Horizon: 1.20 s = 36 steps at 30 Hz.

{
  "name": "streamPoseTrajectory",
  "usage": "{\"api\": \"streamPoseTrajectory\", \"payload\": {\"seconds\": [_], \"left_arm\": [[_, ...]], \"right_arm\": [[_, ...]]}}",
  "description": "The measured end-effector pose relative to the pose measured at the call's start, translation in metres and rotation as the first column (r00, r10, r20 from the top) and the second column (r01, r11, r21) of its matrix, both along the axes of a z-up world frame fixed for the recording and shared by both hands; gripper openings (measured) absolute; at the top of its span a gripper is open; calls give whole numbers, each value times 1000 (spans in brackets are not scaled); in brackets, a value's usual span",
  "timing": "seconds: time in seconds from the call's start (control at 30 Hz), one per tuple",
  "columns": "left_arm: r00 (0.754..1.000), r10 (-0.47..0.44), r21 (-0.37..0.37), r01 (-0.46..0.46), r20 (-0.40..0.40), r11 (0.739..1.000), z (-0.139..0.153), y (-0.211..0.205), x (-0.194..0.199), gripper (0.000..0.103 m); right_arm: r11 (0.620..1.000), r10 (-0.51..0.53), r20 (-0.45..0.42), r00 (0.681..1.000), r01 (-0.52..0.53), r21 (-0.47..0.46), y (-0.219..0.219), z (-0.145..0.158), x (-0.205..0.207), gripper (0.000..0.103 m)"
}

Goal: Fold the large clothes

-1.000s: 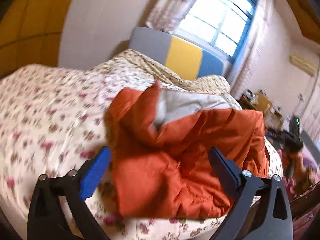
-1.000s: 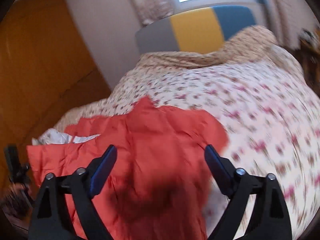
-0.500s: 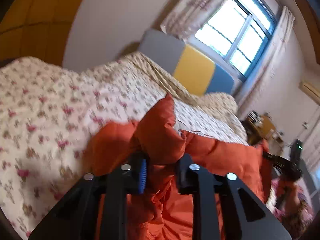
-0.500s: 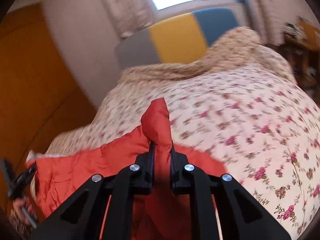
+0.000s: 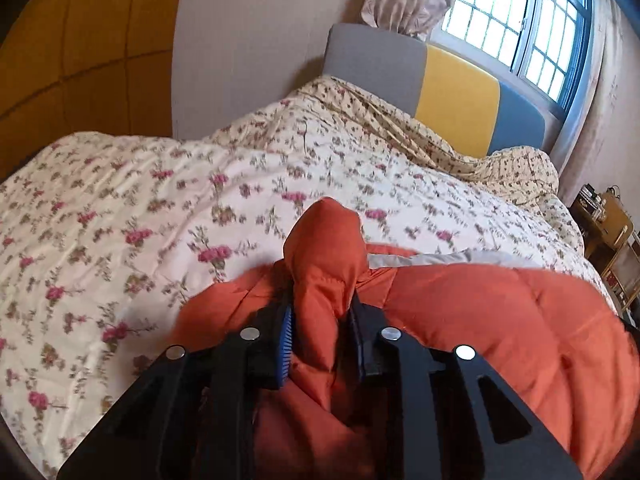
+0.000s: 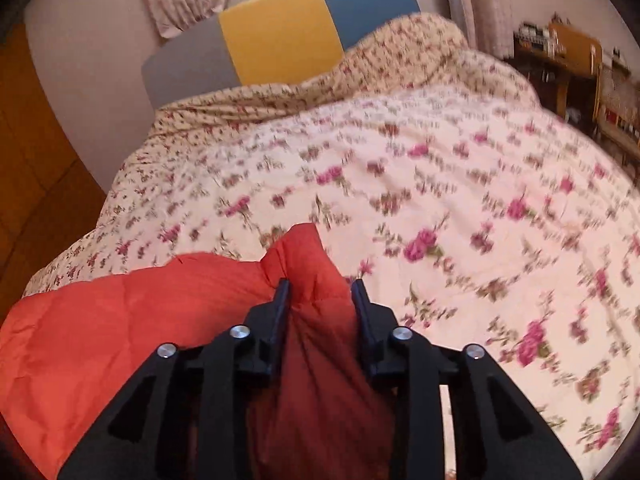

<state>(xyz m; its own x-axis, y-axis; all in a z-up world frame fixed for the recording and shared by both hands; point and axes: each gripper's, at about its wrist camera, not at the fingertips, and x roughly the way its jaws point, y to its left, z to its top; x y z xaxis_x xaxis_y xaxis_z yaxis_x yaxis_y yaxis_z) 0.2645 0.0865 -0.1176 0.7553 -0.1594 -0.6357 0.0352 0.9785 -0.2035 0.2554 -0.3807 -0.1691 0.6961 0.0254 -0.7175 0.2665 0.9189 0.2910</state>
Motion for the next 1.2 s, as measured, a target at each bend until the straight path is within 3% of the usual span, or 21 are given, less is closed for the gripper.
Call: {"api": "streamPoseTrajectory", "payload": {"seconds": [0.17,0.4,0.5,0.53,0.57,0.67,0.73,0.8,0.87,0.93,1.0,1.2], "left_arm": [[1000,5,-119,-4,7,993,-22,13,3,31],[1000,9,-106,-10,-10,994,-20,5,2,33],[997,69,-31,-70,-27,997,-2,-1,-10,58],[994,105,-38,-105,-8,994,8,-2,-20,74],[987,155,-90,-150,52,985,24,-3,-39,84],[979,133,-205,-101,152,974,58,-25,-73,87],[981,73,-144,-47,180,988,72,-55,-80,87],[985,-39,-11,42,168,999,76,-97,-74,87],[986,-90,88,78,138,993,67,-126,-64,87],[992,-108,151,99,58,984,43,-146,-44,87],[994,-105,168,101,18,981,21,-151,-31,89],[988,-149,115,143,44,983,-15,-149,-21,92]], "right_arm": [[1000,-21,-27,999,21,-9,2,-11,7,33],[999,-32,-28,999,31,-29,4,-9,4,35],[998,-43,-24,999,41,-49,6,-8,2,37],[997,-49,-25,998,48,-54,6,-8,2,37],[997,-53,-25,998,51,-58,7,-7,2,38],[997,-55,-23,998,54,-55,6,-7,1,39],[997,-56,-21,998,55,-51,5,-7,1,39],[997,-58,-20,998,57,-45,4,-7,0,40],[997,-60,-17,998,59,-40,4,-7,0,40],[998,-61,-13,998,61,-31,3,-7,-1,41],[998,-62,-7,998,62,-18,1,-8,-2,41],[997,-68,-3,998,68,-30,4,-6,-3,42]]}}
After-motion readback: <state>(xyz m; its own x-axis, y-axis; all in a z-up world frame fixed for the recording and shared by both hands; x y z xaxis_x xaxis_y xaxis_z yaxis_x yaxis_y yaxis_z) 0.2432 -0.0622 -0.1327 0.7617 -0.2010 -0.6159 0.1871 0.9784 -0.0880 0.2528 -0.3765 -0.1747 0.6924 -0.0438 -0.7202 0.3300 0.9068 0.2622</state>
